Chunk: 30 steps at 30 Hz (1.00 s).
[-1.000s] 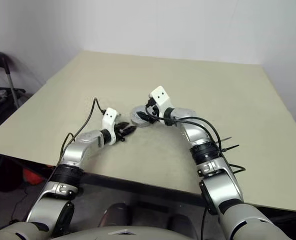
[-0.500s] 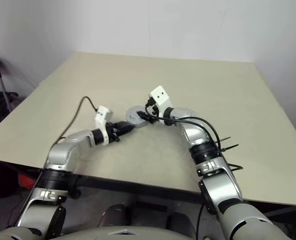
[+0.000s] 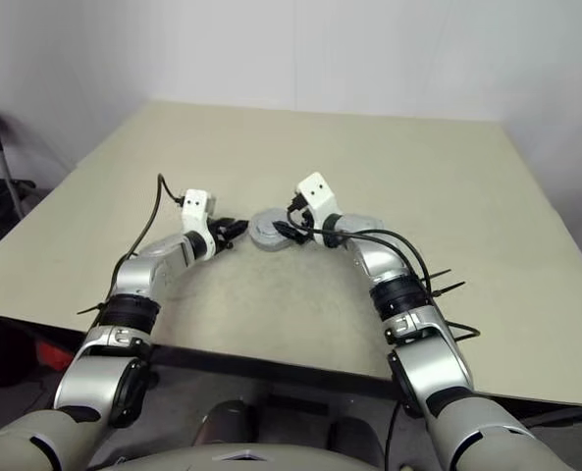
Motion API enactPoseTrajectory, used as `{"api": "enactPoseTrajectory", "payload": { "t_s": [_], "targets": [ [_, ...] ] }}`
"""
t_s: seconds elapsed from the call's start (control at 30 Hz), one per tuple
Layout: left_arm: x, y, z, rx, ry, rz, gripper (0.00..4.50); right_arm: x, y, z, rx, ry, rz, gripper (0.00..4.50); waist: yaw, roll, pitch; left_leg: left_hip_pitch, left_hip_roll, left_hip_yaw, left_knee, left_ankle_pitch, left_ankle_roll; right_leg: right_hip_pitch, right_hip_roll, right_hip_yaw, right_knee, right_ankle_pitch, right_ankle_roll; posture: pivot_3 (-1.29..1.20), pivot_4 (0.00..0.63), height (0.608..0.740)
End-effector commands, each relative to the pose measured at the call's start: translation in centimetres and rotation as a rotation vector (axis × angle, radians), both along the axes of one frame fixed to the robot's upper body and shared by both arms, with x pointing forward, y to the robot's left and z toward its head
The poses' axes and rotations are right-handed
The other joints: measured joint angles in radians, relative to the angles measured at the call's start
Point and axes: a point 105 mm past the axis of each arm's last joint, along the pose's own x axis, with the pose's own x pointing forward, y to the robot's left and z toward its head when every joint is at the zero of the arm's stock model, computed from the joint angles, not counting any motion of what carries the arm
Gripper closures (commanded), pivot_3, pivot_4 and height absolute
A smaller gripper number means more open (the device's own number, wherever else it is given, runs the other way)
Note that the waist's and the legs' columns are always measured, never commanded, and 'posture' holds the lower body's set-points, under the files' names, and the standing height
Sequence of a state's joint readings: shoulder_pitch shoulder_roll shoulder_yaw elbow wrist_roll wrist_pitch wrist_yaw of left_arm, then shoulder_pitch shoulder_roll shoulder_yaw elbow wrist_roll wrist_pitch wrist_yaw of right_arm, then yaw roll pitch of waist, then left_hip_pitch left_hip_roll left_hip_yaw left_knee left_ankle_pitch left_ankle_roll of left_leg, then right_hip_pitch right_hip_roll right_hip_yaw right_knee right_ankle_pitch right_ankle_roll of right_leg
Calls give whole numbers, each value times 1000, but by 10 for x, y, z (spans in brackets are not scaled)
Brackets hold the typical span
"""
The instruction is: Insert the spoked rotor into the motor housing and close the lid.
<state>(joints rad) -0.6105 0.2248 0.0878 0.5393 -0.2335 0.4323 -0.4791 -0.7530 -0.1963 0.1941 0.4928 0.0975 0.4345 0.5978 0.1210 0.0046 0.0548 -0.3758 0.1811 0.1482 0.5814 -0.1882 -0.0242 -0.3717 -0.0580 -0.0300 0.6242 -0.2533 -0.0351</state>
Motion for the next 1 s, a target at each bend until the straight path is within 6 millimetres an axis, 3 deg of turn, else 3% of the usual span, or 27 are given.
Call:
{"api": "enactPoseTrajectory", "payload": {
  "t_s": [0.03,0.47,0.63,0.87,1.0],
  "targets": [
    [5,6,6,37,-51,25,2235,7,3,23,31,-73,2,293,0,0,0,0,0,0,0,0,0,0,0,0,0,0,0,0,0,740],
    [-20,-46,-9,17,-25,-177,2235,6,5,23,33,-80,3,293,9,0,0,0,-1,0,0,0,1,2,-1,0,0,0,0,0,0,740],
    [-39,-62,-13,-11,1,-276,2235,8,4,24,32,-83,-5,293,11,0,0,1,-1,0,1,0,1,2,-1,0,0,0,0,0,0,740],
    [-51,-66,-16,-25,30,-323,2235,8,3,23,29,-81,-11,293,9,0,0,1,-1,0,1,0,1,2,-1,0,0,-1,-2,0,0,740],
    [-56,-56,-16,-29,41,-317,2235,8,2,21,32,-68,-16,293,4,0,0,2,0,0,0,0,1,2,-1,0,0,-1,-2,0,0,740]
  ]
}}
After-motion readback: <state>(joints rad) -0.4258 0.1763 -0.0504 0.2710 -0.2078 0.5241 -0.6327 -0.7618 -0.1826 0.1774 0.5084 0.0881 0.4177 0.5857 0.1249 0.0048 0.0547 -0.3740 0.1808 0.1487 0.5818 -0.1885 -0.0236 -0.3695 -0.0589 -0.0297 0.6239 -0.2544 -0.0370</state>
